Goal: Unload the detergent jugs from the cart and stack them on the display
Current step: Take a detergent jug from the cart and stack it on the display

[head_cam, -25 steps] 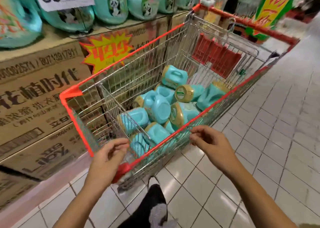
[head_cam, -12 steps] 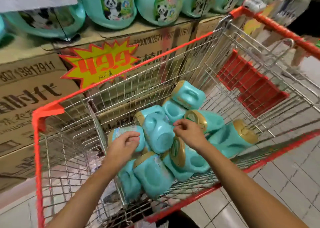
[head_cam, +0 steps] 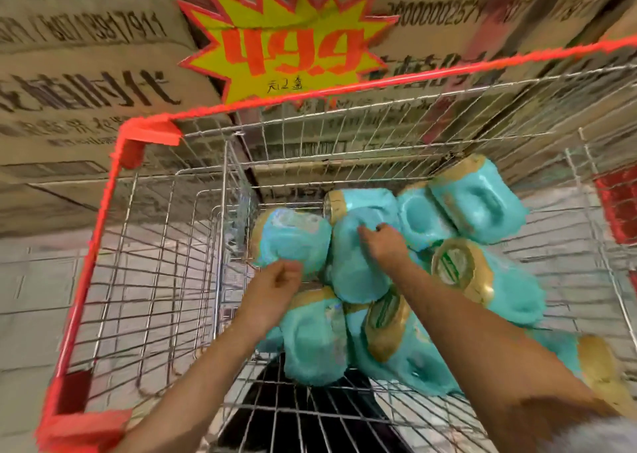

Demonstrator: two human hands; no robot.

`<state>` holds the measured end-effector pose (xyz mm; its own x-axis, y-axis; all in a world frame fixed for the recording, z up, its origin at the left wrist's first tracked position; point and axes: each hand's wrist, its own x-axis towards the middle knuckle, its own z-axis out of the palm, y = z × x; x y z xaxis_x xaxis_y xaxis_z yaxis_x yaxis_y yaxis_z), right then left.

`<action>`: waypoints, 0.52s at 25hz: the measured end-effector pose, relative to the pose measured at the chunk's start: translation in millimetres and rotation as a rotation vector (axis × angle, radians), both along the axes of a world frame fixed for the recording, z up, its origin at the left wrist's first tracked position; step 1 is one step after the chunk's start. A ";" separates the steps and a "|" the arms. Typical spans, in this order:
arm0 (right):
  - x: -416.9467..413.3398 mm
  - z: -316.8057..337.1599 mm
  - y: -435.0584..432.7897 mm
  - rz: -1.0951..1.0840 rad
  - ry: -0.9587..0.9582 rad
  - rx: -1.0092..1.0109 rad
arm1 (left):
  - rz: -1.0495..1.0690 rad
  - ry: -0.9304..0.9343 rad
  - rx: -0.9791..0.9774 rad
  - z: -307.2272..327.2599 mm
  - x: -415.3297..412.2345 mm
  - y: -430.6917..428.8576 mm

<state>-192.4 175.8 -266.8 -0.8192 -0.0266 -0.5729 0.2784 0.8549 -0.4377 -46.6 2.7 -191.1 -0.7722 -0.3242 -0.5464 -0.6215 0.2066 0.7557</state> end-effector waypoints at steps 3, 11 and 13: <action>-12.9 -6.1 -5.6 -0.075 -0.100 -0.025 | 0.093 -0.060 0.037 -7.0 11.6 0.1; 29.2 20.4 17.9 -0.829 0.039 -0.408 | 0.081 -0.089 0.063 -3.3 20.8 2.0; 43.4 45.8 24.8 -0.986 -0.011 -0.640 | 0.080 -0.081 0.066 2.5 20.7 3.6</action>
<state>-149.0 200.6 -221.1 -0.6411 0.3305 -0.6926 0.7037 -0.1069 -0.7024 -25.8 6.3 -188.7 -0.6979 -0.3440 -0.6282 -0.6935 0.1056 0.7126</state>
